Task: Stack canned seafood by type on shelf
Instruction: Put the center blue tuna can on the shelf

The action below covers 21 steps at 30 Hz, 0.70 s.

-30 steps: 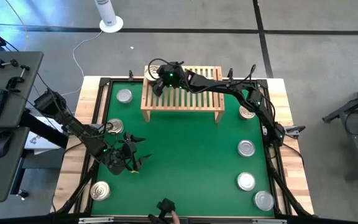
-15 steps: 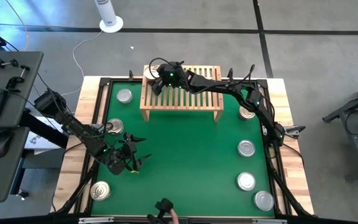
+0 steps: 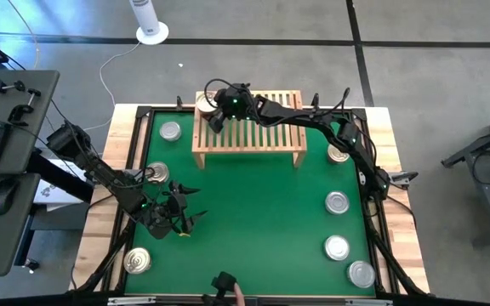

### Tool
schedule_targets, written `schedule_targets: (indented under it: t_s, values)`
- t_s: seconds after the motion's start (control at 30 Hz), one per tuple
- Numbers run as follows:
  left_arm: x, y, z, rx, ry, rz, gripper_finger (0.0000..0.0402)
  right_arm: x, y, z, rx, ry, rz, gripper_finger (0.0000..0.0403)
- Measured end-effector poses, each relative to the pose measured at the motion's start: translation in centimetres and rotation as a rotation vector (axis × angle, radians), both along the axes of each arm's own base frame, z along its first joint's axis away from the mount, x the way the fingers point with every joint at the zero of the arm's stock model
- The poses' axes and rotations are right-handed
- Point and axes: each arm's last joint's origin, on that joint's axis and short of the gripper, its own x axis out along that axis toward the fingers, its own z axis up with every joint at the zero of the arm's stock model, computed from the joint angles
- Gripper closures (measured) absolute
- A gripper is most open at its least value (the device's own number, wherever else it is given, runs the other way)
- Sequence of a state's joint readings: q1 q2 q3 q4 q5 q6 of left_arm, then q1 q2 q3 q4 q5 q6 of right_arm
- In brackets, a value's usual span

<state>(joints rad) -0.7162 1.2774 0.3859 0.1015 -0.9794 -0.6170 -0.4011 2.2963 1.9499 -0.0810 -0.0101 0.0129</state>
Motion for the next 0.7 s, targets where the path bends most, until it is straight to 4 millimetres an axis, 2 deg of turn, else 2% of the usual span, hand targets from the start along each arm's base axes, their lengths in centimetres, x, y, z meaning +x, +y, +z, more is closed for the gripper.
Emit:
schedule_targets:
  t_s: [0.7]
  values:
    - [0.04,0.06,0.00,0.000,0.000,0.004,0.0037,-0.10,0.05,-0.09,-0.002,0.021,0.066,0.0003]
